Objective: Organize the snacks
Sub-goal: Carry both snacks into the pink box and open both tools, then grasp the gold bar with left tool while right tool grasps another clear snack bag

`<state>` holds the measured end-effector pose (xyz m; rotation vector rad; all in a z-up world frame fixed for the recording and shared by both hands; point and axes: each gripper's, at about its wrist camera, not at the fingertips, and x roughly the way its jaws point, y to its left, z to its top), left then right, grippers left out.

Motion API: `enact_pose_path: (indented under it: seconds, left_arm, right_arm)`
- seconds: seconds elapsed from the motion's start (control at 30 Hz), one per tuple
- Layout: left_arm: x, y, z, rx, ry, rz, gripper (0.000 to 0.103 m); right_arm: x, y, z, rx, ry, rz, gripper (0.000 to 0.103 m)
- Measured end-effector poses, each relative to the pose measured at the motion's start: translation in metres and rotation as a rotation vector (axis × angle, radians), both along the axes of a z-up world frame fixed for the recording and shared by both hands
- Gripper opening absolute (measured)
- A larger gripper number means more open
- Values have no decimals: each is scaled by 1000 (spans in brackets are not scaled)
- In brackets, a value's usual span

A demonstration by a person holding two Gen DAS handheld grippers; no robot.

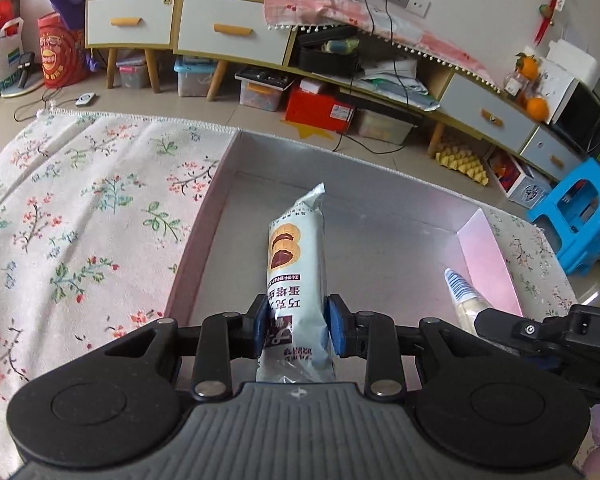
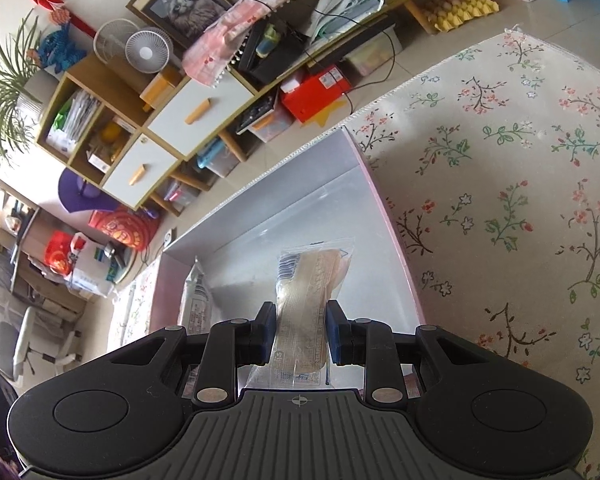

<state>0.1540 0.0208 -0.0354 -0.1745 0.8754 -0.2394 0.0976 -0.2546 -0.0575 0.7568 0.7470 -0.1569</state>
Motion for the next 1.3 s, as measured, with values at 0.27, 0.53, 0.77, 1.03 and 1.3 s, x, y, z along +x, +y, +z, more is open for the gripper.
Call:
enact_pose_path:
  seconds: [0.27, 0.53, 0.77, 1.03, 1.3]
  left_arm:
    - [-2, -2, 4, 3, -1, -26, 39]
    - [-7, 6, 10, -36, 5, -21, 67]
    - [-20, 7, 22, -66, -1, -56, 86]
    - [-41, 8, 30, -27, 1, -106, 101]
    - [-64, 11, 33, 60, 14, -156, 103]
  right_arm:
    - [0, 5, 3, -14, -13, 35, 31]
    - [-7, -1, 15, 10, -32, 28, 64]
    - [-22, -2, 35, -24, -50, 46, 80]
    - [-46, 6, 59, -134, -42, 79, 89]
    - [-72, 9, 68, -245, -12, 134, 92]
